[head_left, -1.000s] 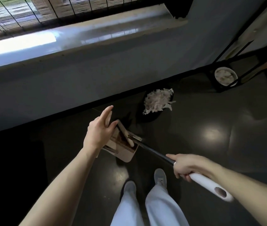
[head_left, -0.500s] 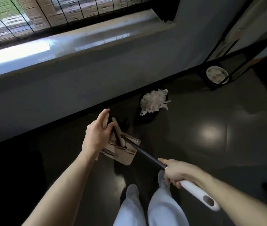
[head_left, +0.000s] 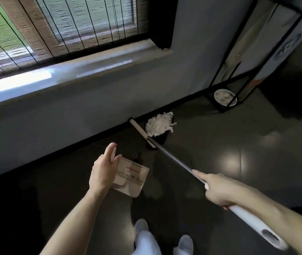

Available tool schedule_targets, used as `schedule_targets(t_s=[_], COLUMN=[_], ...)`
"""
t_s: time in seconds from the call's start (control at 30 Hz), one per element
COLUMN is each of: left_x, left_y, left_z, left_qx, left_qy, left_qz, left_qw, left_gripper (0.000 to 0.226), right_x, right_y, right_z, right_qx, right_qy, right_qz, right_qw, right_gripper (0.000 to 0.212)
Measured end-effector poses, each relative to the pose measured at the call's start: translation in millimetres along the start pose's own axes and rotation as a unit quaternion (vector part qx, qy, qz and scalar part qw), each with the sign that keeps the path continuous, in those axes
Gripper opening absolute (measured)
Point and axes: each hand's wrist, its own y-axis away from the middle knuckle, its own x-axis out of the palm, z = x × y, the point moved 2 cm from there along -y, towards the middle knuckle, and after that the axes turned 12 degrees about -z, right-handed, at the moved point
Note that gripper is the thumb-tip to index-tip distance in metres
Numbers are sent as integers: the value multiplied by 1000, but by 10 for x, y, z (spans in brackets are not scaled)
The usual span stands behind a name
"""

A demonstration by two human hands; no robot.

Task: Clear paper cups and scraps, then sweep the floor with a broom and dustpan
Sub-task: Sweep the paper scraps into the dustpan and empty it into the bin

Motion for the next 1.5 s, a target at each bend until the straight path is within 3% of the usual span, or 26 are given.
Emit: schedule_targets(t_s=[0.33, 0.63, 0.9, 1.3, 1.5], left_x=[-271, -524, -657, -1094, -1335], left_y=[464, 726, 760, 658, 758], left_z=[-377, -926, -1323, -1920, -2282], left_qx=[19, 83, 138, 293, 353], left_qy=[-17, -62, -79, -171, -137], left_qz=[-98, -141, -169, -173, -186], left_qw=[995, 985, 973, 925, 906], left_gripper=[29, 25, 28, 29, 26], right_x=[-220, -275, -198, -186, -336], right_y=[511, 776, 453, 286, 461], right_z=[-647, -1158, -1397, -1573, -1670], right_qx=[-31, -49, -32, -56, -77], right_qy=[-123, -150, -283, -344, -357], right_qz=[-27, -41, -44, -70, -95], right_qw=[992, 987, 958, 935, 926], right_gripper=[84, 83, 82, 79, 76])
